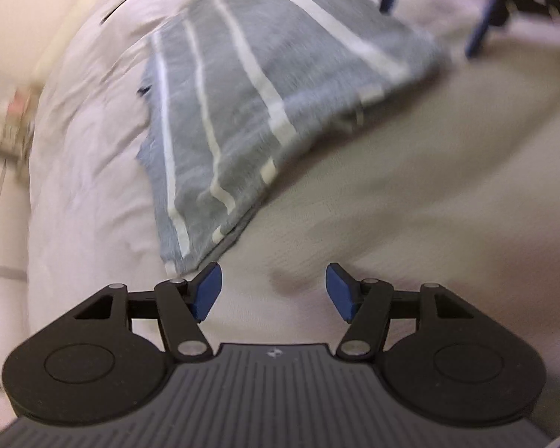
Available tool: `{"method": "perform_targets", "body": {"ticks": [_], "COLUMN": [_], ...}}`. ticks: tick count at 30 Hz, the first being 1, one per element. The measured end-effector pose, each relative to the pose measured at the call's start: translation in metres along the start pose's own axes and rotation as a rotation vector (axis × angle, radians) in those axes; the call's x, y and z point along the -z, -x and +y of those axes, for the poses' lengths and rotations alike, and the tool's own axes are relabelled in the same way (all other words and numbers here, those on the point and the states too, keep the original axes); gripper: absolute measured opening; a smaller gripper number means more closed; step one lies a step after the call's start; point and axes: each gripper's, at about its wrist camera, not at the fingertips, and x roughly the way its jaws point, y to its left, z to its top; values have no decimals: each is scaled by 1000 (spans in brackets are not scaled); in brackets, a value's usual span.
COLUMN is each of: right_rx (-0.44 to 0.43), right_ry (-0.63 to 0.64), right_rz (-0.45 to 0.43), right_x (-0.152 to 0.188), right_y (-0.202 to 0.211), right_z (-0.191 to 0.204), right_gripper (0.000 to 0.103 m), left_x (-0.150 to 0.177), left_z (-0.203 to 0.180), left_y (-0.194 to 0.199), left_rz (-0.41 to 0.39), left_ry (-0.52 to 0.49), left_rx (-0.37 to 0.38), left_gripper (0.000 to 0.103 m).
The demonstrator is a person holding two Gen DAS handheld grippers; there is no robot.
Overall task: Fold clothes
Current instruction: 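Grasp the side edge of the folded T-shirt with both grippers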
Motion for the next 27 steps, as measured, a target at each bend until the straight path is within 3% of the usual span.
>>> {"method": "perform_targets", "body": {"ticks": [4, 11, 15, 20, 27], "right_rx": [64, 118, 127, 146, 179], "right_ry": [111, 69, 53, 52, 112], "right_rz": [37, 42, 43, 49, 36], "right_x": [6, -1, 1, 3, 1], "right_y": [-24, -38, -31, -28, -35], "right_z": [14, 5, 5, 4, 9], "right_gripper": [54, 54, 54, 54, 54], "left_x": [13, 20, 23, 22, 13], "left_z": [2, 19, 30, 35, 35], "left_y": [-26, -53, -62, -79, -85], "left_rz": [-68, -174, -197, -216, -231], "left_ry": [-100, -189, -258, -341, -349], "left_rx": [-56, -104, -126, -152, -159], "left_gripper": [69, 70, 60, 58, 38]}}
